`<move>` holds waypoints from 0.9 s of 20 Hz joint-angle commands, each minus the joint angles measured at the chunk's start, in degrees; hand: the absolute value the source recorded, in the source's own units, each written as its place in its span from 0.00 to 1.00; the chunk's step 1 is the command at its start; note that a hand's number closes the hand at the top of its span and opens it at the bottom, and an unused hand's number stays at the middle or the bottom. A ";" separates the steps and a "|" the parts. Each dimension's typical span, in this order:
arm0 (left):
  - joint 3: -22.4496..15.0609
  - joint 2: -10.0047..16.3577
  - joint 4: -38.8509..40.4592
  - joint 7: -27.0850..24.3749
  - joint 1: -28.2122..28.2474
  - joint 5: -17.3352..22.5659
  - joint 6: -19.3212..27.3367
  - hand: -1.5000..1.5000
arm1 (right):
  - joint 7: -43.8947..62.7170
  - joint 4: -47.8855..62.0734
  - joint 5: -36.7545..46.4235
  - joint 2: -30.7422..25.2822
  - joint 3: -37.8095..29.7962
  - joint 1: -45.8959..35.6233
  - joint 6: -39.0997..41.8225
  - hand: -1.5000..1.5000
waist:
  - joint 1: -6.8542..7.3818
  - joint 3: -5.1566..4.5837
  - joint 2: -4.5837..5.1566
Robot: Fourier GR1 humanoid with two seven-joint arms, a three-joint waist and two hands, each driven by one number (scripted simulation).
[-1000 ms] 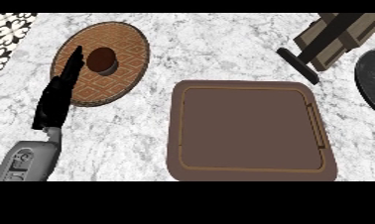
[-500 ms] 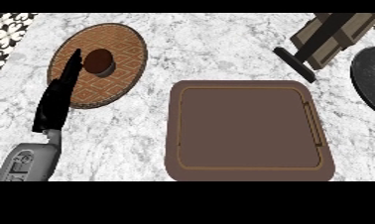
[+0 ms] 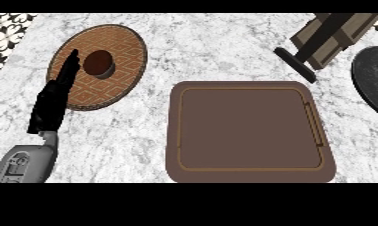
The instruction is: Pick the sweet potato from the tray and place it in the tiered basket
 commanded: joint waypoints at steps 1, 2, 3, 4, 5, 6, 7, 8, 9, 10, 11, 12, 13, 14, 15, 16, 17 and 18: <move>0.72 0.09 -0.64 -1.35 1.87 -0.14 0.28 0.50 | -1.09 -3.25 0.37 -1.95 0.55 0.87 -5.97 0.00 | -0.23 -0.01 -0.20; 0.26 -0.19 0.86 -0.93 0.29 -0.24 -0.30 0.50 | 1.65 -3.68 0.94 -0.31 1.05 -1.46 -6.63 0.00 | -0.15 -0.04 -0.06; 1.52 0.17 1.61 -2.50 0.93 0.18 -0.10 0.50 | 0.15 -4.57 1.09 -0.57 1.46 -0.39 -7.78 0.00 | -0.48 -0.05 -0.19; 1.94 0.49 2.60 -1.04 -1.37 0.43 -0.54 0.50 | -0.27 -5.14 1.25 -1.66 1.75 -2.15 -6.51 0.00 | -0.83 -0.05 -0.22; 1.15 -0.67 2.14 -2.49 0.82 0.56 -0.68 0.50 | 1.62 -5.01 1.78 0.32 2.25 -0.94 -8.59 0.00 | -0.49 -0.05 -0.21; 1.23 -0.73 1.05 -1.56 0.98 0.32 -0.06 0.50 | 3.09 -6.13 2.87 -1.37 2.91 -2.14 -7.96 0.00 | -0.67 -0.05 -0.40; 2.23 1.45 1.53 -0.41 -0.06 0.60 -1.67 0.50 | 2.22 -7.15 2.54 -2.78 2.90 -2.30 -5.76 0.00 | -1.35 -0.04 -0.64; 0.09 -1.28 2.01 -0.20 0.00 -2.24 1.60 0.50 | 4.94 -7.49 3.56 -1.66 3.56 -2.38 -6.96 0.00 | -1.33 -0.04 -0.54; 1.11 -1.15 1.22 -1.10 1.85 -0.16 0.20 0.50 | 6.98 -8.17 3.03 -2.25 2.70 -2.15 -6.19 0.00 | -1.35 -0.05 -0.71; 2.16 1.07 -1.46 0.90 2.54 0.94 -1.49 0.50 | 8.74 -10.09 2.82 -2.14 2.80 -4.13 -2.49 0.00 | -1.79 -0.04 -1.29; 1.58 -0.29 0.37 -2.78 4.43 -0.47 0.16 0.50 | 9.39 -11.03 1.92 -2.61 1.64 -3.90 -3.09 0.00 | -1.99 -0.06 -1.20; 0.88 -0.94 1.59 -1.50 2.85 -1.70 1.08 0.50 | 11.56 -12.19 2.06 -1.44 1.68 -4.20 -2.58 0.00 | -2.53 -0.06 -1.23; 2.67 1.23 -0.91 -0.77 4.14 0.57 -1.08 0.50 | 10.11 -13.78 0.33 -3.68 -0.07 -4.04 -0.91 0.00 | -2.89 -0.01 -1.76; 2.33 0.22 -0.58 -0.18 3.86 -0.79 0.91 0.50 | 12.24 -15.87 0.46 -1.73 0.15 -3.14 -1.28 0.00 | -3.44 -0.01 -1.88; 3.67 1.47 -0.36 0.85 2.08 0.89 -0.81 0.50 | 12.80 -16.83 0.56 -2.59 0.19 -4.98 1.50 0.00 | -3.57 -0.04 -1.86; 2.38 -0.19 -0.82 0.99 3.31 -0.33 0.77 0.50 | 11.15 -19.22 -1.05 -1.91 -0.55 -2.51 3.08 0.00 | -4.65 0.01 -2.32; 3.70 1.21 -1.76 0.30 5.46 1.41 -1.13 0.50 | 11.04 -21.04 -1.38 -2.23 -0.90 0.27 3.05 0.00 | -4.14 0.02 -2.17; 1.93 -0.82 -2.10 1.89 4.63 -0.64 1.31 0.50 | 11.67 -23.02 -1.86 -2.34 -1.15 -1.55 5.08 0.00 | -4.80 0.03 -2.44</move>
